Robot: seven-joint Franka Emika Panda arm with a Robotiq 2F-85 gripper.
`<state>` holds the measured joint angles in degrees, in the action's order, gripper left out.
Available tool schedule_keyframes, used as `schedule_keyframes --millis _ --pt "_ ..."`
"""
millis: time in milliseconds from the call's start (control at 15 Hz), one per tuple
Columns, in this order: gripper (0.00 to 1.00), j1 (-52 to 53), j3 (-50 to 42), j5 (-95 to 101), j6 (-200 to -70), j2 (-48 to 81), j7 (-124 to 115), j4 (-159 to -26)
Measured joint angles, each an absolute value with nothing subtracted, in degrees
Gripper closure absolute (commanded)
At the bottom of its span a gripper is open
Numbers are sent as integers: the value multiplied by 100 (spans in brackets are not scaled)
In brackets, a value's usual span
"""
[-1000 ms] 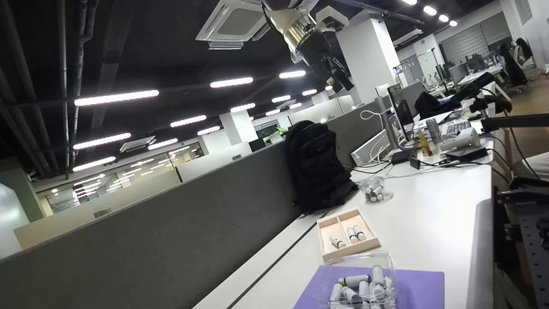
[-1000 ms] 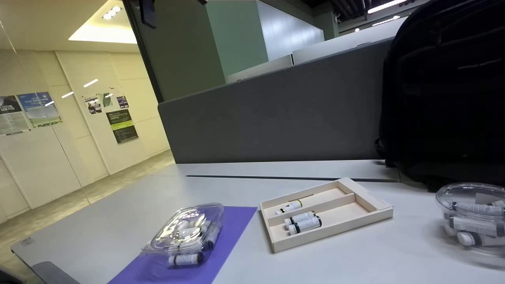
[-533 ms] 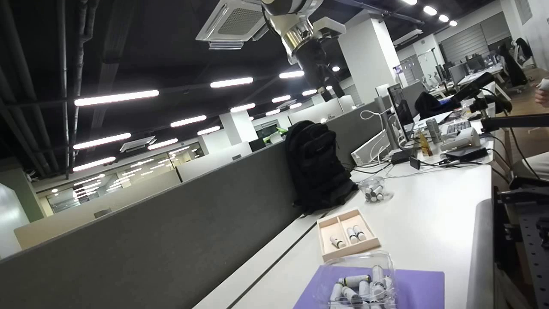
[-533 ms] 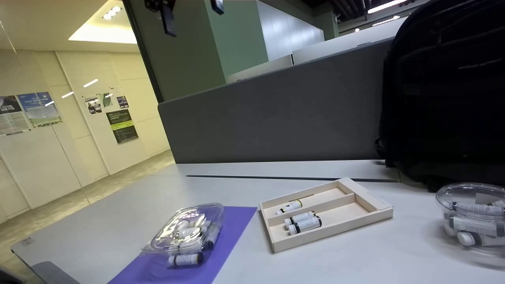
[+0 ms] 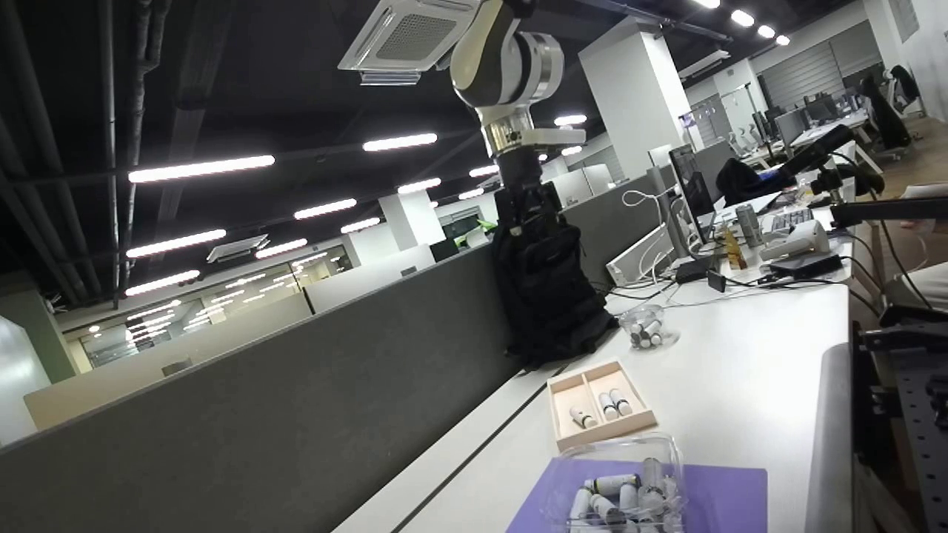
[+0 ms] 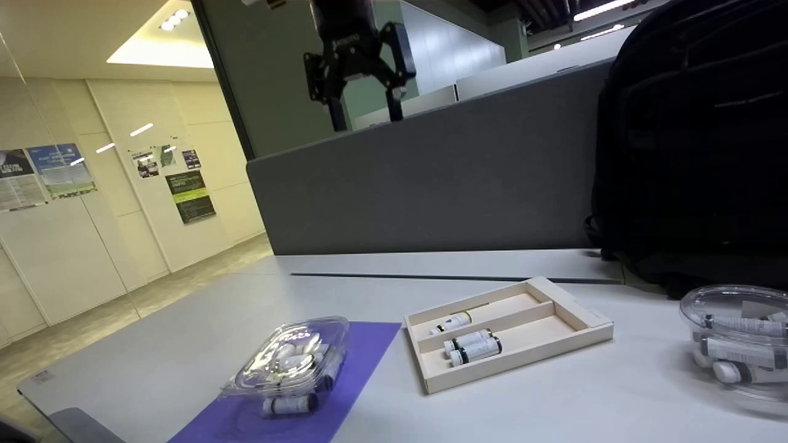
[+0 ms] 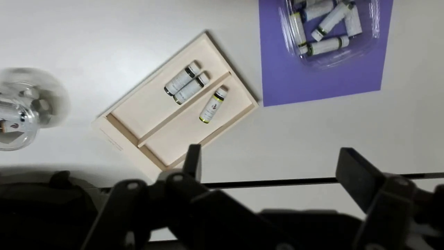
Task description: Remove a bottle from the left compartment of the tray and put it on the table
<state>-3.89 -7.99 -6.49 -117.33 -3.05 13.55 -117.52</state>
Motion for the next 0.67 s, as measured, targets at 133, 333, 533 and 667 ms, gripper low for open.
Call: schedule_keyframes --millis 133,333,533,667 --pt "0 -378 -725 -958 -12123 64 1355 -11751" --pt "0 -379 -631 -1244 -12588 576 1346 -11720" --pt "0 -402 -612 -1256 -12800 872 1353 -11695" --pt "0 -405 -594 -1254 -12799 845 1356 -11695"
